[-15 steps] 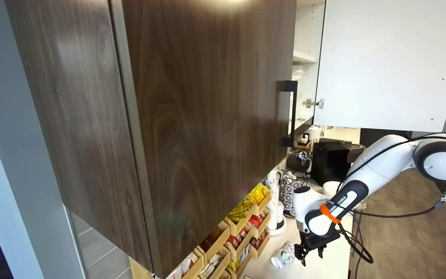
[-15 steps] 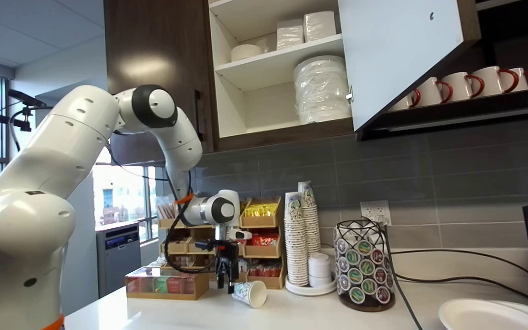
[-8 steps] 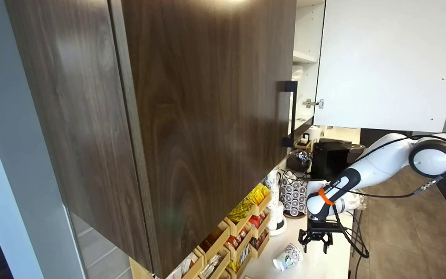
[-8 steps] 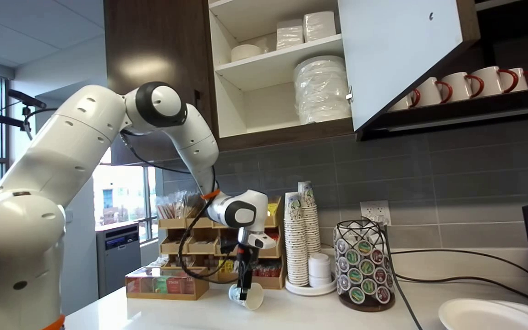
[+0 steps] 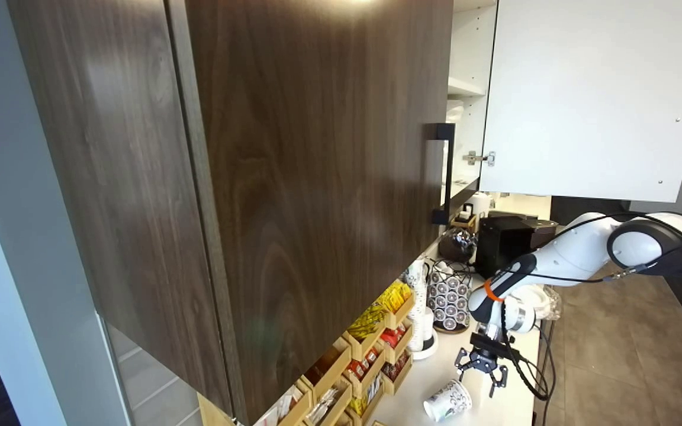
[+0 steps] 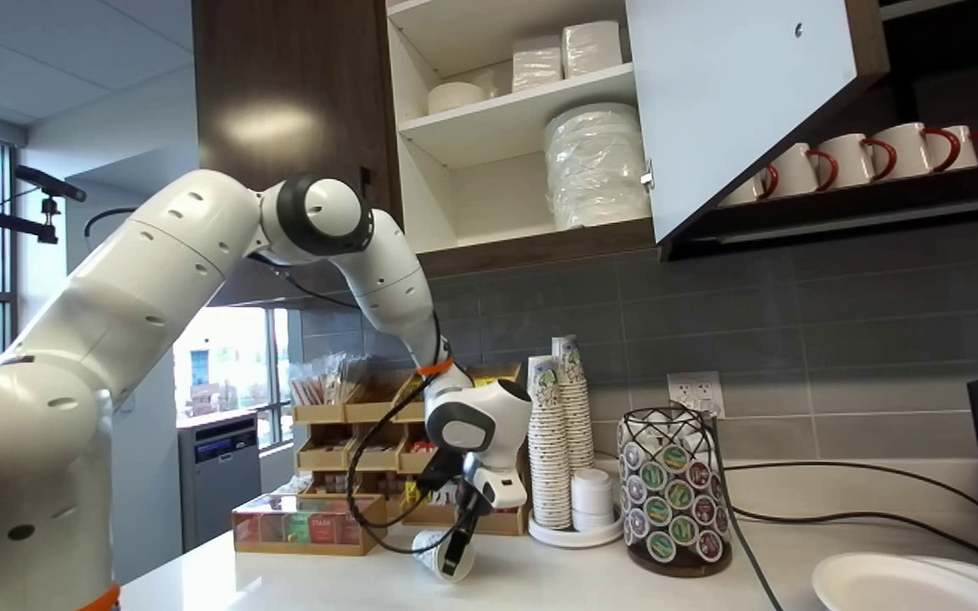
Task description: Pick up the paper cup on the right and put it on the paper cup on the left, flip the stacked paper cups over, pick up the stacked paper cups and put them the right way up on the bottom shelf of the open upper cabinet
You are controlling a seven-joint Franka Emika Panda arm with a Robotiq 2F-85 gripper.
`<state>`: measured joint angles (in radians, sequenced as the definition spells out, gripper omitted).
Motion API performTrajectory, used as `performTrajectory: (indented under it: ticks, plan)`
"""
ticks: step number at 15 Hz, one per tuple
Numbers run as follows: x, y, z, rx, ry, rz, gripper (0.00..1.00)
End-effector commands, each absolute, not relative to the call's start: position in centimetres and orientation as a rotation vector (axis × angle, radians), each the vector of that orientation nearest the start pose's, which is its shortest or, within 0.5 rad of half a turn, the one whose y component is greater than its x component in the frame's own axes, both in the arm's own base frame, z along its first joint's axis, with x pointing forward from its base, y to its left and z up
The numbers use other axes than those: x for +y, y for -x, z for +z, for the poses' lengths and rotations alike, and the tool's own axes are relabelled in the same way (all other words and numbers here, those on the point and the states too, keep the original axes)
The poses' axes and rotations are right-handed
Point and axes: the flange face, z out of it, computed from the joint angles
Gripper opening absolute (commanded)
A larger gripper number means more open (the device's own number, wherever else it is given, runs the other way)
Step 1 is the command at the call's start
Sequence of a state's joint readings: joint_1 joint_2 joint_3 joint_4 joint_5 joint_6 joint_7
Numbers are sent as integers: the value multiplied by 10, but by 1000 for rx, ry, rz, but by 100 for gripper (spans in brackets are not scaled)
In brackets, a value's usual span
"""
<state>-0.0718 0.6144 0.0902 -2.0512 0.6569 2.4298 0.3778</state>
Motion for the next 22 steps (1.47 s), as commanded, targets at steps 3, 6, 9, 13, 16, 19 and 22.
performTrajectory:
  ticks: [3, 6, 9, 13, 16, 19, 22]
  plan:
    - [18, -567, 79, 1276, 2186, 521, 100]
    - [24, -565, 68, 1247, 2111, 584, 100]
    - [29, -562, 66, 1219, 2068, 641, 72]
    - [29, -563, 72, 1185, 2036, 655, 46]
    - [29, -564, 73, 1161, 2018, 660, 24]
    - [29, -564, 77, 1148, 2009, 645, 3]
    - [29, -562, 93, 1134, 2059, 594, 0]
